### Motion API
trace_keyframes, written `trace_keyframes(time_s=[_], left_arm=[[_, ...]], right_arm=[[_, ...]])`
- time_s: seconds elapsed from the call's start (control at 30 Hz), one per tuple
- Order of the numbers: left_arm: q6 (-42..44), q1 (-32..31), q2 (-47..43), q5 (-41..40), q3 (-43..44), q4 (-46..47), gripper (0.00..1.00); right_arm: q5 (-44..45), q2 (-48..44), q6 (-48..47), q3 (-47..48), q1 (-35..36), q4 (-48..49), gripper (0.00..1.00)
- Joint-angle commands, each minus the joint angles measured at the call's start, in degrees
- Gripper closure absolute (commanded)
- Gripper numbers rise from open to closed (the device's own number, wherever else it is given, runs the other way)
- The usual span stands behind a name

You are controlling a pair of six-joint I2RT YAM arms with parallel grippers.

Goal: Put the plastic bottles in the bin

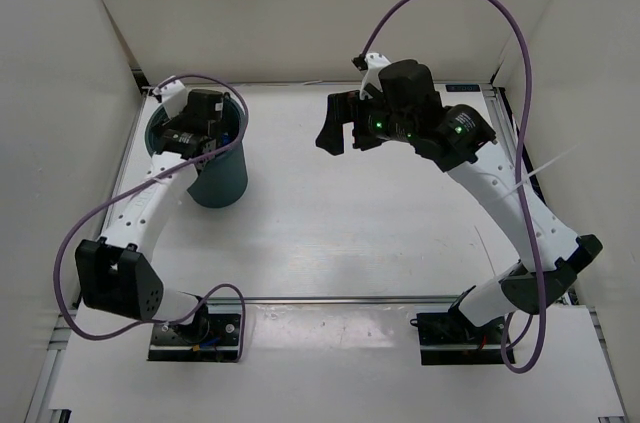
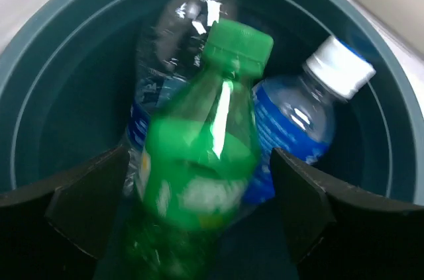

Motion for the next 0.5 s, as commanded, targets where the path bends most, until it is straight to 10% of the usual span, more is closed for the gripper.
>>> trace_keyframes(time_s=[0.0, 0.23, 0.47], left_arm=[[1.8, -2.3, -6.4, -6.0, 0.8, 1.4, 0.0], [10.2, -6.5, -14.8, -4.5, 11.8, -6.5, 0.0], [6.9, -6.5, -32.4, -1.2, 1.1, -12.0, 0.0]], right_arm=[[0.8, -1.3, 0.0, 0.0, -0.2, 1.3, 0.0], [-4.4, -0.2, 3.8, 0.7, -5.2, 0.1, 0.0], [-21.8, 6.3, 2.4, 1.7, -16.2, -0.5, 0.0]])
